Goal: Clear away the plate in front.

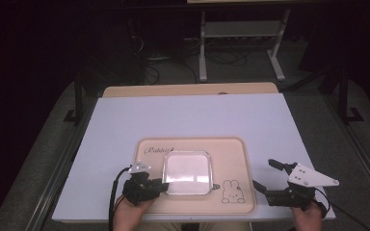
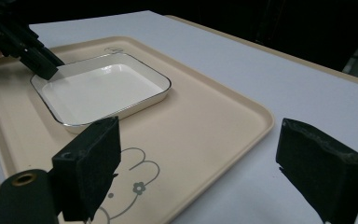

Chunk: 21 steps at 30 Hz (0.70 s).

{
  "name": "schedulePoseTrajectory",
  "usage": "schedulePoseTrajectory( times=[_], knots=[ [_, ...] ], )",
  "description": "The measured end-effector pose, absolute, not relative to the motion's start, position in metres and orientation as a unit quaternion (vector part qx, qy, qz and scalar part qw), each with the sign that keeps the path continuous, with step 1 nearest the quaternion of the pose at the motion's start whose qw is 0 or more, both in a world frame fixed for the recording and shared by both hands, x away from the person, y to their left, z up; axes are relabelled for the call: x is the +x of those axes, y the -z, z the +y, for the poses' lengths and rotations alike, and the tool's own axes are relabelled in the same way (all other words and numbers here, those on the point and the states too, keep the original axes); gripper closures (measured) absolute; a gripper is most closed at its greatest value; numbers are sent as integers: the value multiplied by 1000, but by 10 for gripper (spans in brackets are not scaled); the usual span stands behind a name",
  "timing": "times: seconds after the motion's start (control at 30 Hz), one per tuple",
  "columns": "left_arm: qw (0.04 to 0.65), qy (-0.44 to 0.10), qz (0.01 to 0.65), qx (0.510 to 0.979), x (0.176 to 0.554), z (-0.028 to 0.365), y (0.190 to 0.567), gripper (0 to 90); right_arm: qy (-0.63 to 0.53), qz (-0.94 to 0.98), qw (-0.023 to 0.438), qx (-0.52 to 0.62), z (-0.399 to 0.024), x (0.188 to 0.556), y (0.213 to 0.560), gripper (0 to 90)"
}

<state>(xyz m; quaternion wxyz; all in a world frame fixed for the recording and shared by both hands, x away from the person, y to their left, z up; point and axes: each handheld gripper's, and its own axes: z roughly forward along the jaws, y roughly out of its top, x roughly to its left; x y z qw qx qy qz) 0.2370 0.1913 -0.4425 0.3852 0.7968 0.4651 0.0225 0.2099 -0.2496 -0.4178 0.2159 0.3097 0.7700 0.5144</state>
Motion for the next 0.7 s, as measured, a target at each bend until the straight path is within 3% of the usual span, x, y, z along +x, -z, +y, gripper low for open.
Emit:
schedulePoseTrajectory(
  times=[0.7],
  knots=[
    [409, -55, 448, 793, 236, 214, 431, 541, -508, 779, 208, 303, -245, 212, 417, 130]
  ],
)
